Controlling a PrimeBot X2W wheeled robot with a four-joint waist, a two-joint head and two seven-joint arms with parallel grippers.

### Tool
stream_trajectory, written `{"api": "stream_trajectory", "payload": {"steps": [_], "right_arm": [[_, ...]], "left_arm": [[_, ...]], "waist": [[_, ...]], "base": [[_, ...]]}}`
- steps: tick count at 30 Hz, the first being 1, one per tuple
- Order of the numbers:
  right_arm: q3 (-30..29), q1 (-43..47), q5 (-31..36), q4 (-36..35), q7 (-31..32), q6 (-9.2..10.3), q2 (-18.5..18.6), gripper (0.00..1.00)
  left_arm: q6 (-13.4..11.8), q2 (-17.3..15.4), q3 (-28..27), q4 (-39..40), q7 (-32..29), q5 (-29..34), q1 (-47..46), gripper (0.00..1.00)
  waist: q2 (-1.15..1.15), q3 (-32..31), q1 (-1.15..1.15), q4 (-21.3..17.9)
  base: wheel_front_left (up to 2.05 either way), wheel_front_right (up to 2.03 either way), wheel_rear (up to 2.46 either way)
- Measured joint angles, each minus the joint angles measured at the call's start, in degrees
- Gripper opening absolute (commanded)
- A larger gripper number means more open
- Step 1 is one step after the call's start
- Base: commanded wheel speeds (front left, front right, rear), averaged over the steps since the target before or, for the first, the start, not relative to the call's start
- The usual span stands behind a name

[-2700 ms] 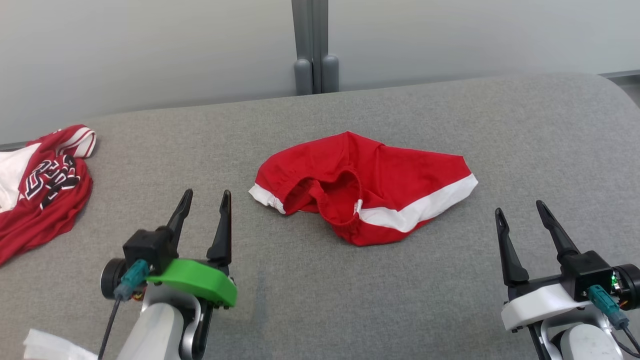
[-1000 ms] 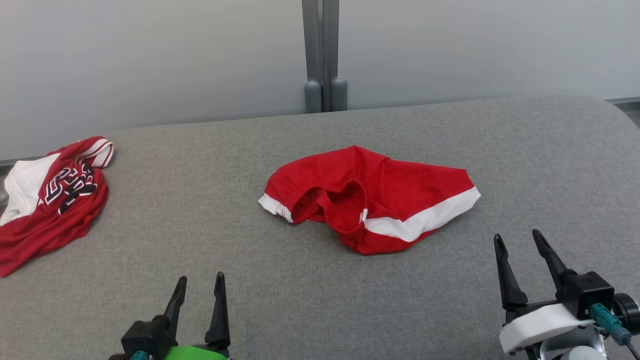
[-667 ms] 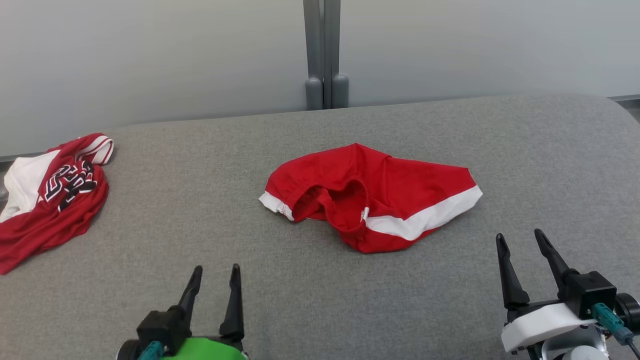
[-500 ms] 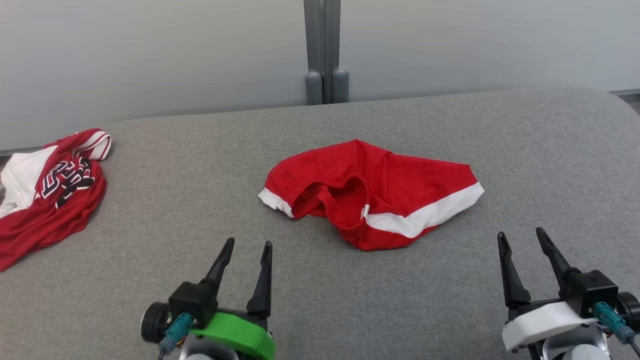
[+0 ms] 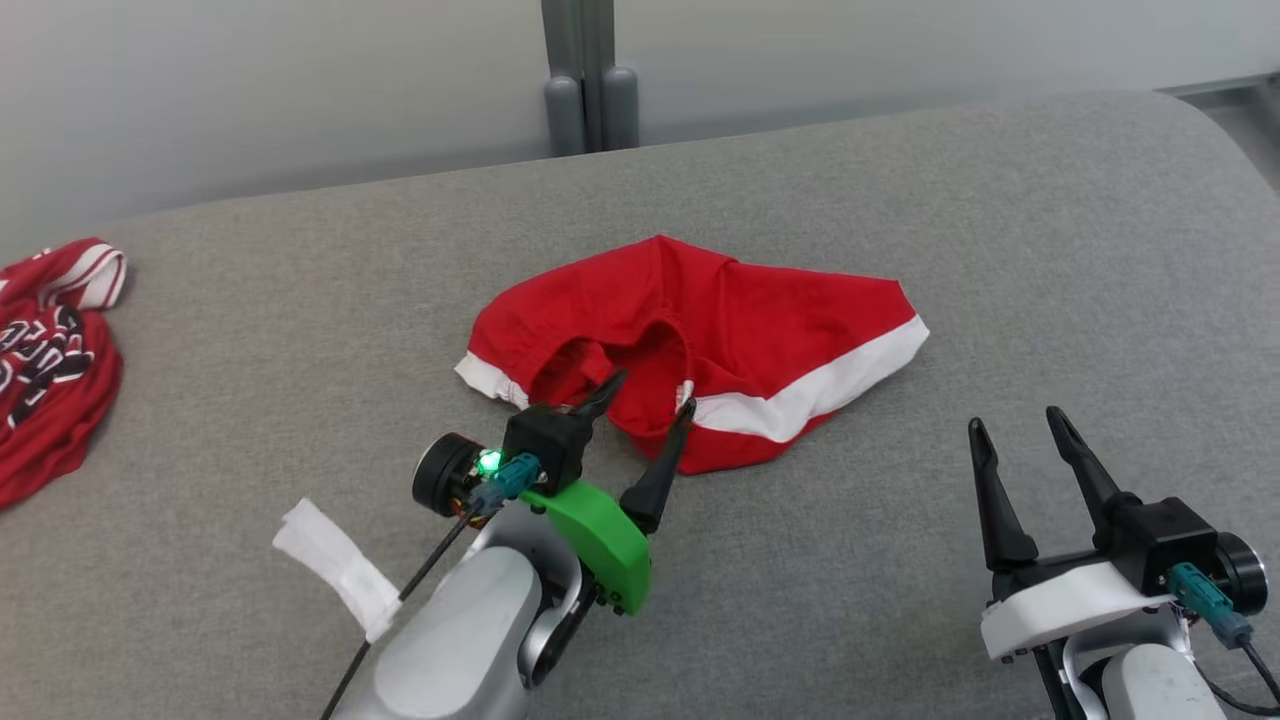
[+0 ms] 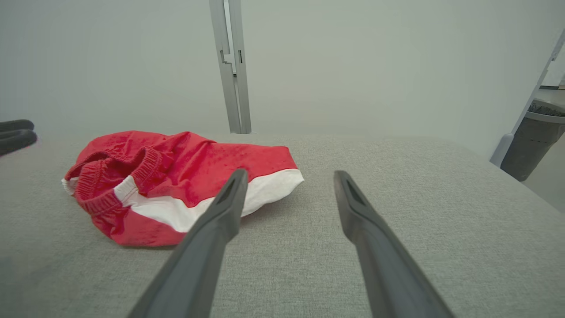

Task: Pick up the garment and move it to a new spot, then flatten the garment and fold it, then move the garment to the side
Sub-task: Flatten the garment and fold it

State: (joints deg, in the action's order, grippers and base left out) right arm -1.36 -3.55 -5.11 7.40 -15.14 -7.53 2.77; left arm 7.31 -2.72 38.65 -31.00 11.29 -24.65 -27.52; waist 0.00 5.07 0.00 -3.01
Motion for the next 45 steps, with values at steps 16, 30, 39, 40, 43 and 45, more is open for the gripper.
{"api": "stream_trajectory", "payload": {"steps": [16, 30, 39, 40, 43, 45], "right_arm": [[1.0, -2.4, -1.5, -0.1, 0.0, 0.0, 0.0, 1.0], [0.6, -1.2, -1.5, 0.5, 0.0, 0.0, 0.0, 1.0], [0.0, 0.4, -0.8, 1.0, 0.0, 0.0, 0.0, 1.0], [-0.2, 0.6, -0.6, 1.0, 0.0, 0.0, 0.0, 1.0], [-0.6, 1.0, -0.4, 0.9, 0.0, 0.0, 0.0, 1.0], [-0.9, 1.3, -0.3, 0.8, 0.0, 0.0, 0.0, 1.0]], "left_arm": [[0.1, 0.0, 7.8, -19.5, -6.6, -9.2, -12.0, 0.98], [0.1, 0.0, 14.4, -15.1, 0.1, -15.2, -14.3, 0.0], [-1.0, -0.1, 12.3, -6.2, 3.5, -15.9, -17.5, 0.0], [-1.3, -0.5, 11.5, -5.3, 3.5, -16.0, -17.3, 0.0], [-1.9, -2.7, 9.8, -3.0, 3.7, -16.2, -14.0, 0.0], [-2.4, -4.5, 8.2, -1.7, 3.7, -17.0, -10.3, 0.0]], "waist": [[0.0, 6.8, 0.0, -8.4], [0.0, 5.0, 0.0, -8.4], [0.0, 1.5, 0.0, -5.6], [0.0, 1.2, 0.0, -5.1], [0.0, 0.3, 0.0, -4.0], [0.0, -0.1, 0.0, -3.2]], "base": [[0.0, 0.0, 0.0], [0.0, 0.0, 0.0], [0.0, 0.0, 0.0], [0.0, 0.0, 0.0], [0.0, 0.0, 0.0], [0.0, 0.0, 0.0]]}}
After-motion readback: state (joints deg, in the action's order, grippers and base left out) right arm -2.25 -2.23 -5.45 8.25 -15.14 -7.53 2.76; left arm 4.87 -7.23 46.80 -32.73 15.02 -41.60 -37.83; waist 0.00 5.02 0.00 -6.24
